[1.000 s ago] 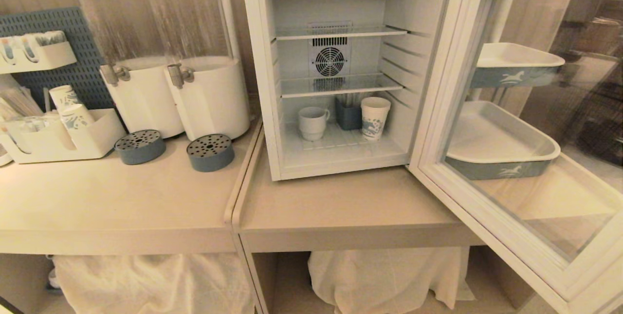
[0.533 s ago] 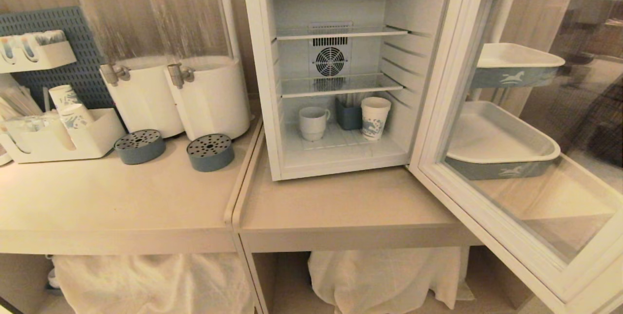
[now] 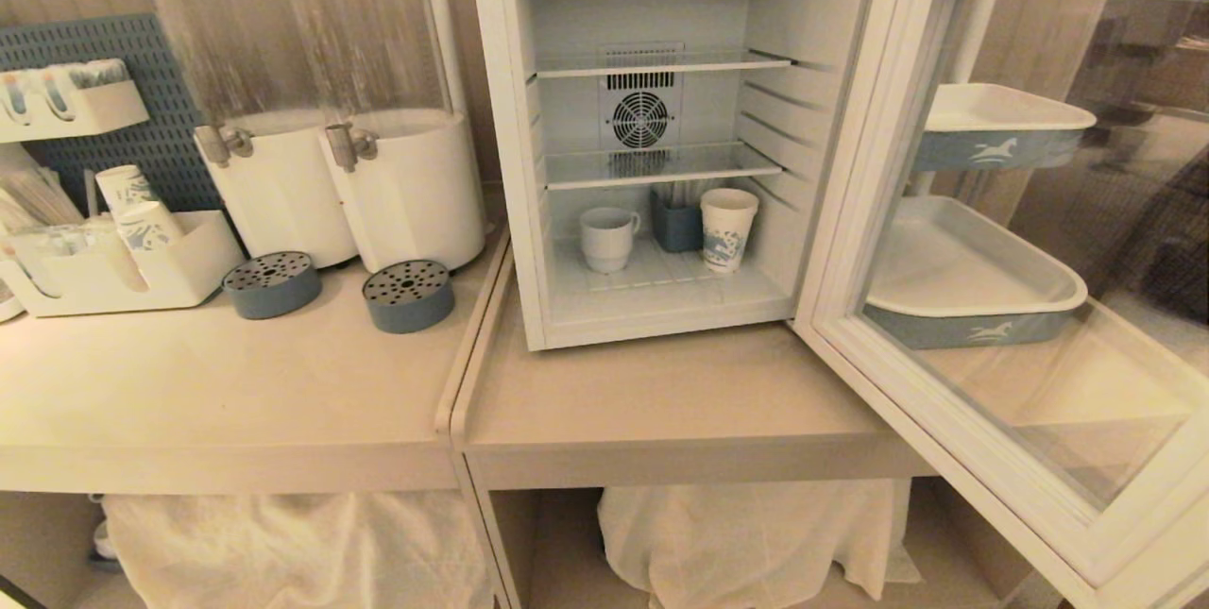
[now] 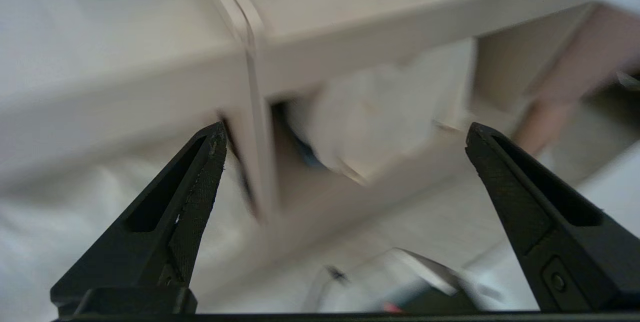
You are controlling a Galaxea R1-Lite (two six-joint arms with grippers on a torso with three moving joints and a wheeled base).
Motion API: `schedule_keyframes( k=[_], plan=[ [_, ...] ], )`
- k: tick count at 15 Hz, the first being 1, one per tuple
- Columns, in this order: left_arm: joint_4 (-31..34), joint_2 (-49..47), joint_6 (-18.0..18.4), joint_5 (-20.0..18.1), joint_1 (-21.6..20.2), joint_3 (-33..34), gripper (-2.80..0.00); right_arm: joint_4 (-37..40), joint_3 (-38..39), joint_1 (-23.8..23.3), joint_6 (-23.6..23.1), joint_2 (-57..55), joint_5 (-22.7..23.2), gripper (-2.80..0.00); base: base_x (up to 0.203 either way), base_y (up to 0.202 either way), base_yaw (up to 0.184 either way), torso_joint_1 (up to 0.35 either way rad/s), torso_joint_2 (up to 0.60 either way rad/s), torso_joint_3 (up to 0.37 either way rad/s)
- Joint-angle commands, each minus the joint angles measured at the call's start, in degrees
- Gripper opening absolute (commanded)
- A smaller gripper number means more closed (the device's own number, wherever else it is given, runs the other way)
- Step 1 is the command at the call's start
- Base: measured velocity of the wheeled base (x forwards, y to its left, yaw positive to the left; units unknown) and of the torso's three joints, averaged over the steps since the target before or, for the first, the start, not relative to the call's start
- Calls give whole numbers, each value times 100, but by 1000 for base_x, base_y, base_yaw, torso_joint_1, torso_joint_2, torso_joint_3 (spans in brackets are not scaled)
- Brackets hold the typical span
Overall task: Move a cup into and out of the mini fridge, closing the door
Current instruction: Take the ceramic cup out of the freezer
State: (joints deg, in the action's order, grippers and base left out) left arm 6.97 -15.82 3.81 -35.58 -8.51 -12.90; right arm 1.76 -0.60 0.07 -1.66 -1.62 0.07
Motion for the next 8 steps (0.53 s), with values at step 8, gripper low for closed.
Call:
schedule_keyframes(
  k=[8],
  plan=[
    [-938,-32,298,-375,-1,855,0,18,-2,1,-1,-22,1,-280,0,0,0,0,0,0]
  ],
)
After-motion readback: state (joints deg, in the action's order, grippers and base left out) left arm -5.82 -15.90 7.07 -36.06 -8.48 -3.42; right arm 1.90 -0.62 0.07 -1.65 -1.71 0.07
